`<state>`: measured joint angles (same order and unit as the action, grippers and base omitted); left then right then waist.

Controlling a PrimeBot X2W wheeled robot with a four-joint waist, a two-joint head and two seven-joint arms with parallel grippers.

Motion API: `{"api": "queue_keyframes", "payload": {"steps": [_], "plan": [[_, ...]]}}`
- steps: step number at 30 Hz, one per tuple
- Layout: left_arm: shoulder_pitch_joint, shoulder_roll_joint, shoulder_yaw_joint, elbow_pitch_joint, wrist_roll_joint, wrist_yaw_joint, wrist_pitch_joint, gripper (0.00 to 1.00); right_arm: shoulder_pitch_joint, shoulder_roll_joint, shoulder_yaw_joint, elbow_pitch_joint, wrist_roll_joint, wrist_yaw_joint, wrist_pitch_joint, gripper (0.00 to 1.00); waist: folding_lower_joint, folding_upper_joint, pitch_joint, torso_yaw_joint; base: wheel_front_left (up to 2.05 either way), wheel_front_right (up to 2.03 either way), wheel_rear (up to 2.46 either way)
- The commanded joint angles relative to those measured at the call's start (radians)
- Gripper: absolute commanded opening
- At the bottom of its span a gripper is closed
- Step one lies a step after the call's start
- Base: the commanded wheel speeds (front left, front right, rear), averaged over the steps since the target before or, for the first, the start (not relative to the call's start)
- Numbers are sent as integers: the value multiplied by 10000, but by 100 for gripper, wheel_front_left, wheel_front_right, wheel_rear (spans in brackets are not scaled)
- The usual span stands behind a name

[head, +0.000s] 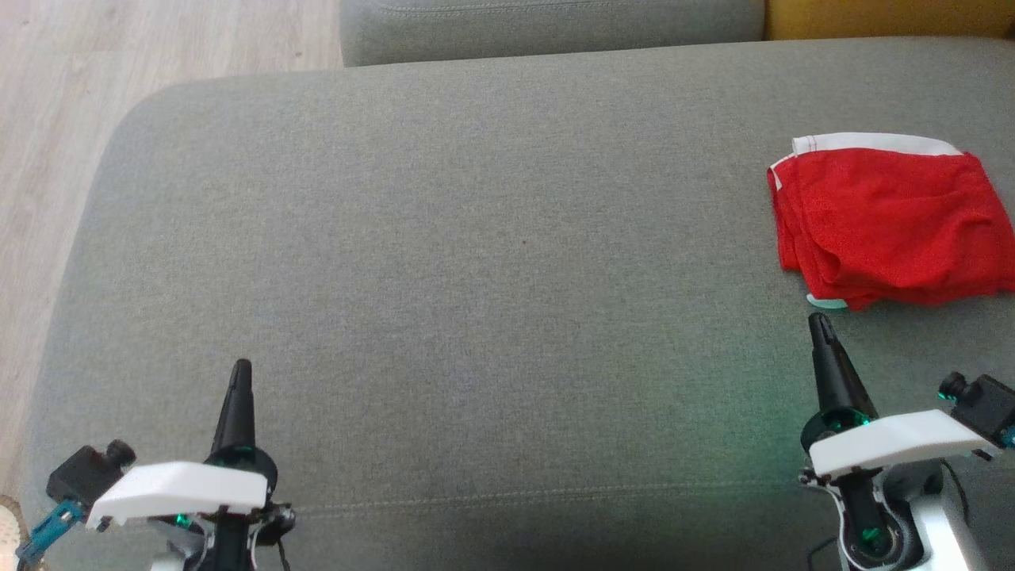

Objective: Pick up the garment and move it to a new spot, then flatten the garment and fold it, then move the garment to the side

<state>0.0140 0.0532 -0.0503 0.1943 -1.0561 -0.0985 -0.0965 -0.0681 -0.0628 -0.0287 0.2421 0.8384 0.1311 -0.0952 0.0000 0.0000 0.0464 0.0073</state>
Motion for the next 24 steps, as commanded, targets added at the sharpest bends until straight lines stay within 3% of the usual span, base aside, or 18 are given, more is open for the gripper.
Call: {"api": "queue_keyframes", "payload": {"steps": [1,24], "plan": [[-566,169,274,-276,-228,-76,67,0,-350,-143,44,-287,319,-2,74,0,0,0,-8,-1,0,0,0],[-822,206,662,36,-2491,-175,753,0,-362,-153,-152,-165,3421,-3,751,0,0,0,-181,-30,0,0,0]]}}
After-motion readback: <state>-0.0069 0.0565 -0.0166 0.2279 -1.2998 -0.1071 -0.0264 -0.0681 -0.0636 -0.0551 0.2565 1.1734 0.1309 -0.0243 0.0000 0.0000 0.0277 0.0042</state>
